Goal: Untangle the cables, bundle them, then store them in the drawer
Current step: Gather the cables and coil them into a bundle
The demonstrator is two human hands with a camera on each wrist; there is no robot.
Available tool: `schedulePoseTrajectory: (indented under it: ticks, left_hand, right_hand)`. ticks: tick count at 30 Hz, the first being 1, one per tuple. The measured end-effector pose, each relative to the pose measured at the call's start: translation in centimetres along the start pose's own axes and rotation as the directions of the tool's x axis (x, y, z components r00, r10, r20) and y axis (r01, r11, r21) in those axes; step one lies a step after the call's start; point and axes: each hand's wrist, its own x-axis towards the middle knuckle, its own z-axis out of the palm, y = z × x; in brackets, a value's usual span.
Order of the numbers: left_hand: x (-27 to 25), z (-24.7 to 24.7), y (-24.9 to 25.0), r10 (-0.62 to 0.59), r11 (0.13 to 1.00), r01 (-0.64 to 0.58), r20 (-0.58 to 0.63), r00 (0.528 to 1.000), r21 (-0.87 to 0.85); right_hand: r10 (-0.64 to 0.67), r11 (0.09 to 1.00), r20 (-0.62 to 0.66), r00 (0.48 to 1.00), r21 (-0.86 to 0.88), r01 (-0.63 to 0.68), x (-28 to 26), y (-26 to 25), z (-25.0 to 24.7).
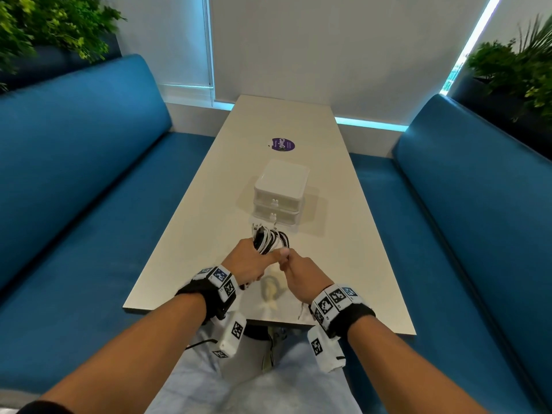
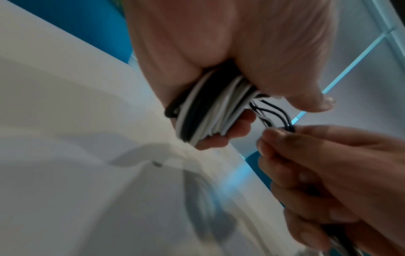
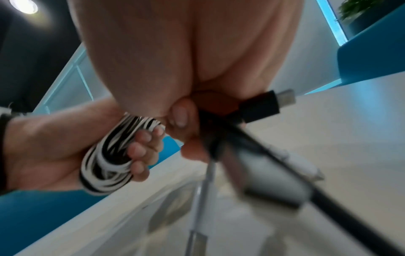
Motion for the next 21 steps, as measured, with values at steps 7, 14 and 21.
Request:
schedulePoseTrajectory:
  ticks: [7, 14, 21]
  left_hand:
    - [0.6, 1.0, 0.5, -0.056, 0.998, 0.057, -0.021, 0.998, 0.02]
    - [1.0, 1.4, 0.9, -0.199, 0.979, 0.201, -0.279, 0.939, -0.024]
    - [1.2, 0.7, 0.5, -0.175, 0.962, 0.116, -0.23, 0.957, -0.249]
  right_hand:
    - [-0.148, 0.989, 0.11, 0.983, 0.031, 0.146, -0.9, -1.5, 0.2]
    - [-0.174, 0.984, 0.108, 0.979, 0.054, 0.169, -1.1, -1.6, 0.6]
    - [-0.124, 0.988, 0.081, 0.989, 0.107, 0.115, -0.9, -0.5, 0.5]
